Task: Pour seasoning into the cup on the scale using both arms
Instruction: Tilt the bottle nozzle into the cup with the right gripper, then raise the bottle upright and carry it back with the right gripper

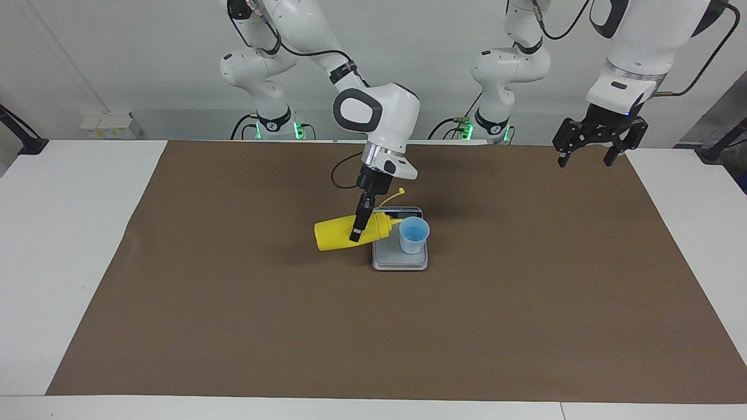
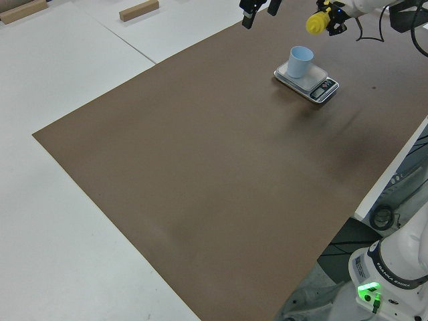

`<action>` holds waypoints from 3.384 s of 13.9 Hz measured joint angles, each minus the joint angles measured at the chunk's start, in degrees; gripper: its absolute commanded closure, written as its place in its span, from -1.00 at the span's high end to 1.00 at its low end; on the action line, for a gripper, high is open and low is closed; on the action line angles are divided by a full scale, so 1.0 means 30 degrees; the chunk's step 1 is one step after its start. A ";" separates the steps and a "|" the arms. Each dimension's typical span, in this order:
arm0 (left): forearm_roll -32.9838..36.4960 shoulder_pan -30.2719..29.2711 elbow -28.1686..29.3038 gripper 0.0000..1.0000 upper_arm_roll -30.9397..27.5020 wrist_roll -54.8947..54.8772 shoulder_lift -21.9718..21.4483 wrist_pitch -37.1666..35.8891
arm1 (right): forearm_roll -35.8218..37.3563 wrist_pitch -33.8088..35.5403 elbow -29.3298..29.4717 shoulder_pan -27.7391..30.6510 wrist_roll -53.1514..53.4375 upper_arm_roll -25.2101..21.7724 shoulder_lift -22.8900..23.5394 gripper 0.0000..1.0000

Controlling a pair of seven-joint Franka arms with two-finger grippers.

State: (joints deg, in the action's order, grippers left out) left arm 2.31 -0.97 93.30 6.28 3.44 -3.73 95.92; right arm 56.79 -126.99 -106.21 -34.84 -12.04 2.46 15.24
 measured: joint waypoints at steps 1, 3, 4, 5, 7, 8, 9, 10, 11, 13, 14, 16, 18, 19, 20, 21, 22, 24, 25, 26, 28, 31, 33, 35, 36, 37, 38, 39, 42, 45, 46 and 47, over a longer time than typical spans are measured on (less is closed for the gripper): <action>0.0000 -0.0003 0.0000 1.00 -0.0301 -0.0027 -0.0001 0.0000 | 0.0767 0.0397 0.0008 -0.0089 0.0016 0.0028 0.0024 -0.71; 0.0000 -0.0003 0.0000 1.00 -0.0580 -0.0048 -0.0001 0.0000 | 0.2322 0.1329 0.0099 -0.0593 0.0869 0.0059 0.0276 -0.72; 0.0000 -0.0002 0.0000 1.00 -0.0592 -0.0048 -0.0001 0.0000 | 0.3058 0.1868 0.0185 -0.0933 0.1460 0.0074 0.0509 -0.72; 0.0000 0.0003 0.0001 1.00 -0.0582 -0.0048 -0.0001 0.0000 | 0.3651 0.2232 0.0271 -0.1276 0.1936 0.0081 0.0755 -0.75; 0.0000 0.0005 0.0005 1.00 -0.0576 -0.0048 -0.0001 0.0000 | 0.4576 0.2940 0.0411 -0.1803 0.2581 0.0089 0.1182 -0.80; 0.0000 0.0005 0.0009 1.00 -0.0578 -0.0048 -0.0001 -0.0005 | 0.5213 0.3251 0.0435 -0.1948 0.2867 0.0092 0.1341 -0.84; 0.0000 -0.0001 0.0019 1.00 -0.0594 -0.0047 -0.0001 -0.0025 | 0.5820 0.3443 0.0442 -0.2104 0.3128 0.0093 0.1502 -0.84; 0.0000 -0.0016 0.0033 1.00 -0.0621 -0.0046 -0.0001 -0.0032 | 0.6146 0.3543 0.0447 -0.2254 0.3341 0.0093 0.1654 -0.84; 0.0000 -0.0036 0.0042 1.00 -0.0661 -0.0046 0.0000 -0.0032 | 0.6305 0.3583 0.0447 -0.2351 0.3468 0.0095 0.1771 -0.85; 0.0000 -0.0064 0.0048 1.00 -0.0767 -0.0045 -0.0001 -0.0032 | 0.6616 0.3584 0.0440 -0.2388 0.3474 0.0091 0.1961 -0.89; 0.0000 -0.0087 0.0049 1.00 -0.0806 -0.0046 -0.0001 -0.0032 | 0.6724 0.3584 0.0432 -0.2387 0.3474 0.0084 0.2031 -0.89; 0.0000 -0.0093 0.0051 1.00 -0.0849 -0.0046 -0.0001 -0.0032 | 0.6937 0.3589 0.0410 -0.2387 0.3474 0.0082 0.2127 -0.89; 0.0000 -0.0093 0.0052 1.00 -0.0851 -0.0045 -0.0001 -0.0032 | 0.7024 0.3589 0.0408 -0.2387 0.3474 0.0082 0.2143 -0.89; 0.0000 -0.0093 0.0052 1.00 -0.0851 -0.0045 -0.0001 -0.0032 | 0.7028 0.3589 0.0407 -0.2386 0.3475 0.0081 0.2143 -0.89; 0.0000 -0.0093 0.0053 1.00 -0.0851 -0.0045 -0.0001 -0.0032 | 0.7029 0.3590 0.0408 -0.2382 0.3490 0.0078 0.2143 -0.90; 0.0000 -0.0093 0.0053 1.00 -0.0851 -0.0045 0.0000 -0.0032 | 0.7029 0.3590 0.0408 -0.2373 0.3541 0.0076 0.2143 -0.90; 0.0000 -0.0093 0.0053 1.00 -0.0851 -0.0045 -0.0001 -0.0032 | 0.7029 0.3595 0.0408 -0.2368 0.3656 0.0076 0.2143 -0.91; 0.0000 -0.0093 0.0054 1.00 -0.0851 -0.0045 -0.0001 -0.0033 | 0.7029 0.3658 0.0408 -0.2368 0.3865 0.0076 0.2143 -0.90; 0.0000 -0.0093 0.0054 1.00 -0.0851 -0.0045 -0.0001 -0.0033 | 0.7029 0.3672 0.0409 -0.2368 0.3931 0.0077 0.2143 -0.90; 0.0000 -0.0093 0.0054 1.00 -0.0851 -0.0045 -0.0001 -0.0033 | 0.7029 0.3678 0.0421 -0.2369 0.4078 0.0079 0.2143 -0.90; 0.0000 -0.0093 0.0054 1.00 -0.0852 -0.0045 -0.0001 -0.0033 | 0.7029 0.3835 0.0467 -0.2424 0.4510 0.0095 0.2138 -0.89; 0.0000 -0.0093 0.0054 1.00 -0.0852 -0.0045 -0.0001 -0.0033 | 0.6906 0.4069 0.0599 -0.2458 0.4993 0.0110 0.2047 -0.89; 0.0000 -0.0093 0.0054 1.00 -0.0851 -0.0045 -0.0001 -0.0033 | 0.6219 0.4071 0.0716 -0.2432 0.5005 0.0104 0.1714 -0.88; 0.0000 -0.0093 0.0055 1.00 -0.0851 -0.0045 -0.0001 -0.0033 | 0.4621 0.3972 0.0761 -0.2243 0.5005 0.0095 0.1086 -0.88; 0.0000 -0.0093 0.0055 1.00 -0.0851 -0.0045 -0.0001 -0.0033 | 0.3856 0.3704 0.0716 -0.1997 0.4981 0.0091 0.0656 -0.88; 0.0000 -0.0093 0.0055 1.00 -0.0852 -0.0045 -0.0001 -0.0033 | 0.3289 0.3420 0.0546 -0.1727 0.4944 0.0091 0.0145 -0.88; 0.0000 -0.0093 0.0055 1.00 -0.0852 -0.0045 -0.0001 -0.0033 | 0.2734 0.3169 0.0249 -0.1459 0.4930 0.0087 -0.0404 -0.88; 0.0000 -0.0093 0.0055 1.00 -0.0852 -0.0045 -0.0001 -0.0033 | 0.1846 0.2991 -0.0142 -0.1212 0.4925 0.0085 -0.0997 -0.88; 0.0000 -0.0093 0.0055 1.00 -0.0852 -0.0045 -0.0001 -0.0033 | -0.0779 0.2448 -0.1583 -0.0391 0.4892 0.0087 -0.2943 -0.91; 0.0000 -0.0093 0.0055 1.00 -0.0852 -0.0045 -0.0001 -0.0033 | -0.3066 0.0697 -0.3347 0.0524 0.4891 0.0076 -0.4570 -0.99; 0.0000 -0.0093 0.0055 1.00 -0.0852 -0.0045 -0.0001 -0.0033 | -0.3911 -0.0042 -0.3905 0.0856 0.4891 0.0077 -0.5013 -0.99; 0.0000 -0.0093 0.0055 1.00 -0.0852 -0.0045 -0.0001 -0.0033 | -0.4612 -0.0996 -0.4590 0.1320 0.4890 0.0075 -0.5542 -0.99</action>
State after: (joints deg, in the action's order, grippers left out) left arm 2.31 -1.25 93.46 3.72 3.31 -3.73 95.82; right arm 42.95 -129.98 -119.98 -30.88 2.63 2.68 -1.39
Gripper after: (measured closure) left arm 0.000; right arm 0.533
